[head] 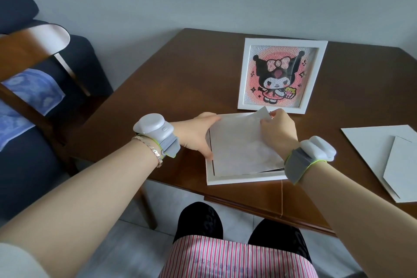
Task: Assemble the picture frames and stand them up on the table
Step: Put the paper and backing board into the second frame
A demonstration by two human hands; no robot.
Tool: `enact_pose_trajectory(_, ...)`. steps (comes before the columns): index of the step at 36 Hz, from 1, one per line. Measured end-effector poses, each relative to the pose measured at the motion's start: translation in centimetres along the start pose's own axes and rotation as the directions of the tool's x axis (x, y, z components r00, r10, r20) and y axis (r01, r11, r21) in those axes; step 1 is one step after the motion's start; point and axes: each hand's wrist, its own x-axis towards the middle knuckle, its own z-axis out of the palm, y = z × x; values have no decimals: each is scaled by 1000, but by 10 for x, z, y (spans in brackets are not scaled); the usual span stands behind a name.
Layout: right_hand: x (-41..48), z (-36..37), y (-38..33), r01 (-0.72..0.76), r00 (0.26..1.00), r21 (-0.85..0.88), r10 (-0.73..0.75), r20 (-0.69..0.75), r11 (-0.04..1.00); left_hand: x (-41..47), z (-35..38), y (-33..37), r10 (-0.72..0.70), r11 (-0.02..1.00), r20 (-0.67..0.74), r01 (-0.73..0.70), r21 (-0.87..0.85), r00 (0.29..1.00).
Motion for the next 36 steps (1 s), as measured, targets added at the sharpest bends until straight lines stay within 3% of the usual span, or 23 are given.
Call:
enact_pose_trajectory(15, -5, 5, -4, 28, 1000, -77, -28, 8, 997, 3, -3, 0, -39, 996, 61, 33, 88, 997)
enact_pose_trajectory(20, -8, 4, -5, 55, 998, -108, -53, 20, 993, 3, -3, 3, -38, 995, 23, 36, 88, 999)
enact_pose_trajectory(28, -11, 1, 6, 295, 940, -370, -338, -54, 881, 1, 3, 9, -43, 994, 1, 43, 96, 999)
enact_pose_trajectory(36, -13, -11, 17, 245, 963, -348, -185, 196, 905, 3, 0, 17, -39, 989, -4, 40, 144, 999)
